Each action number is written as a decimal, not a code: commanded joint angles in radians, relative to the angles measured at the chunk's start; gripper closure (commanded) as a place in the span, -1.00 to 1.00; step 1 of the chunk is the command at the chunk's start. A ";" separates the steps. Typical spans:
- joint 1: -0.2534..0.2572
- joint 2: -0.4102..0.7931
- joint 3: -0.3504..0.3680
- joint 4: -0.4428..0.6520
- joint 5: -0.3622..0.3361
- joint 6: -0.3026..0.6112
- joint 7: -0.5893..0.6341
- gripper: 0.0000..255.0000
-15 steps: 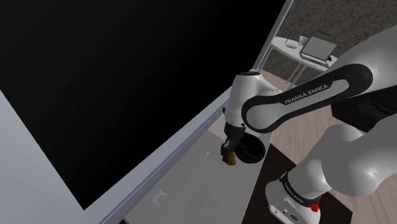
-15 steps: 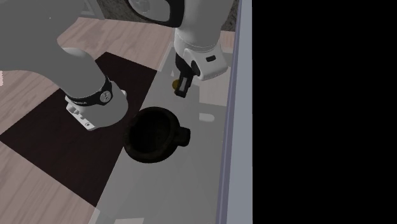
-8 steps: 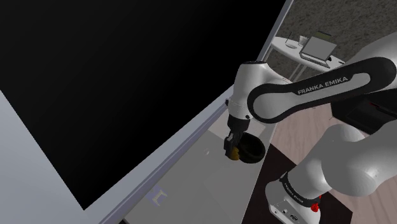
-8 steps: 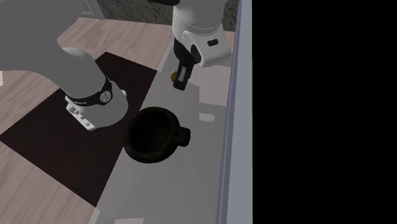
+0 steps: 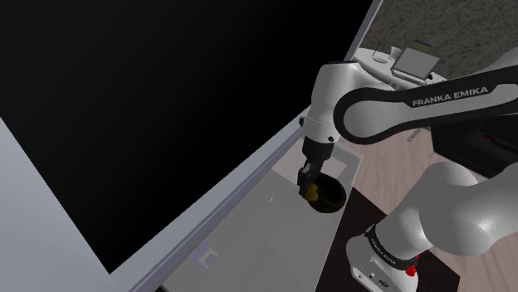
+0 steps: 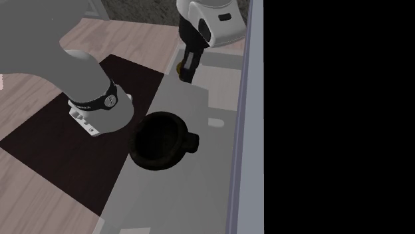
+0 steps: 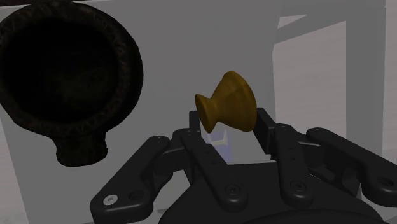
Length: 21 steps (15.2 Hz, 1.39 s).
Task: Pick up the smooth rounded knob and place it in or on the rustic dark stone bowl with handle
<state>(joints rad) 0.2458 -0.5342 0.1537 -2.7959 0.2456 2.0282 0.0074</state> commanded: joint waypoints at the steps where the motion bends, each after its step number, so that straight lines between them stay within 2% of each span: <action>1: -0.003 -0.026 -0.005 0.013 -0.006 -0.039 0.002 1.00; 2: -0.003 -0.028 -0.005 0.014 -0.007 -0.042 0.003 1.00; 4: -0.040 -0.054 -0.046 -0.005 -0.047 -0.057 -0.046 1.00; 9: -0.142 -0.090 -0.149 -0.026 -0.158 -0.085 -0.170 1.00; 14: -0.253 -0.076 -0.261 -0.010 -0.280 -0.095 -0.305 1.00; 21: -0.252 -0.002 -0.268 -0.063 -0.281 0.033 -0.310 1.00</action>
<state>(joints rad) -0.0067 -0.5467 -0.1135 -2.8494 -0.0356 2.0401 -0.3024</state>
